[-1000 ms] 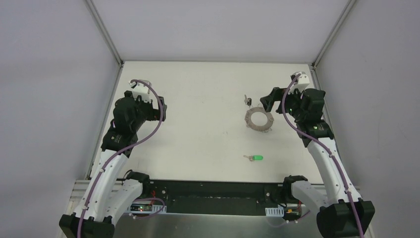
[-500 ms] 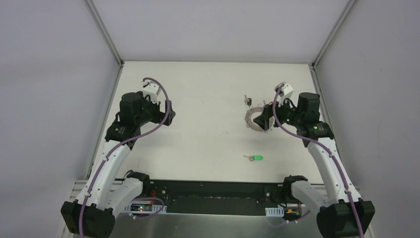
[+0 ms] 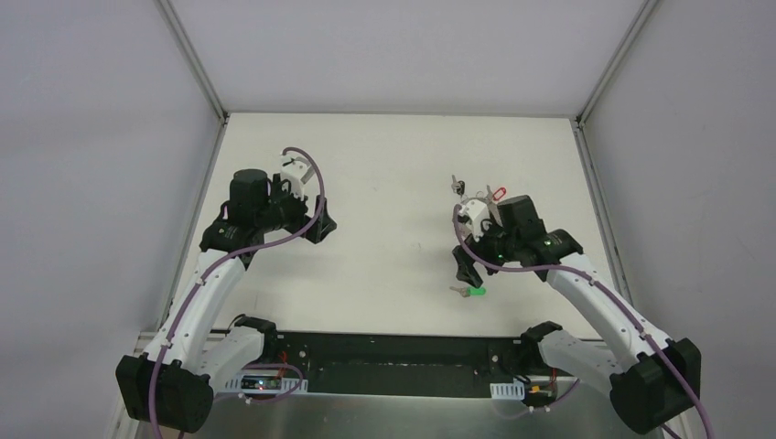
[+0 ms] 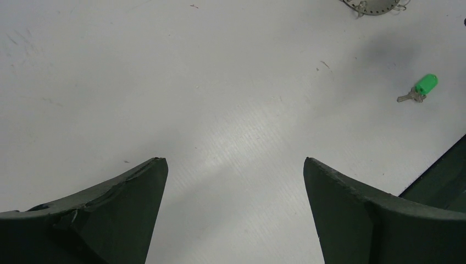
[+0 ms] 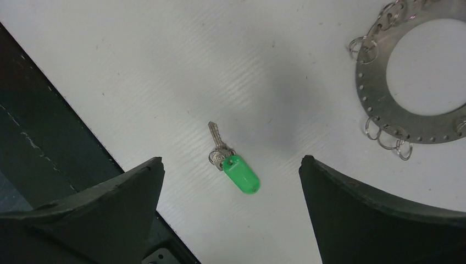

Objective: Put the keys on the keyring

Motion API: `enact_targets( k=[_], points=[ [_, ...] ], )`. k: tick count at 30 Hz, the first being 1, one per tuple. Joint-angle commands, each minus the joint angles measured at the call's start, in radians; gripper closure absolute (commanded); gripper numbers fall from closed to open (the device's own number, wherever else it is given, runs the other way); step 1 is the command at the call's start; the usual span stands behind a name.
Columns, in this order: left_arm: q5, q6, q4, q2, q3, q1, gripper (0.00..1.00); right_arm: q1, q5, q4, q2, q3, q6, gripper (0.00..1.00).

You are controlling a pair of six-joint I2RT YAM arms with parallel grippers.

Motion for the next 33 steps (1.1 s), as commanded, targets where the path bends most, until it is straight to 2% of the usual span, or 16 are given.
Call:
enact_targets(
  k=[1, 6, 13, 20, 23, 28, 33],
  points=[
    [0.039, 0.026, 0.009, -0.005, 0.007, 0.01, 0.01, 0.044, 0.105, -0.004, 0.034, -0.005, -0.029, 0.04],
    [0.041, 0.026, 0.003, -0.003, 0.013, 0.01, 0.01, 0.029, 0.227, 0.122, 0.121, 0.023, 0.022, 0.08],
    [0.046, 0.038, 0.003, -0.007, 0.011, 0.01, 0.01, -0.036, 0.145, 0.131, 0.398, 0.191, 0.07, 0.29],
    [0.054, 0.045, 0.004, 0.003, 0.012, 0.01, 0.01, -0.082, 0.167, 0.128, 0.609, 0.332, 0.021, 0.41],
    [0.061, 0.044, -0.009, 0.012, 0.025, 0.01, 0.01, -0.122, 0.187, 0.075, 0.645, 0.37, 0.009, 0.44],
    [0.059, 0.06, -0.039, 0.041, 0.047, 0.008, 0.02, -0.213, 0.217, 0.02, 0.613, 0.377, -0.042, 0.45],
    [0.052, 0.065, -0.055, 0.074, 0.065, 0.004, 0.02, -0.252, 0.227, -0.022, 0.619, 0.395, -0.035, 0.5]
  ],
)
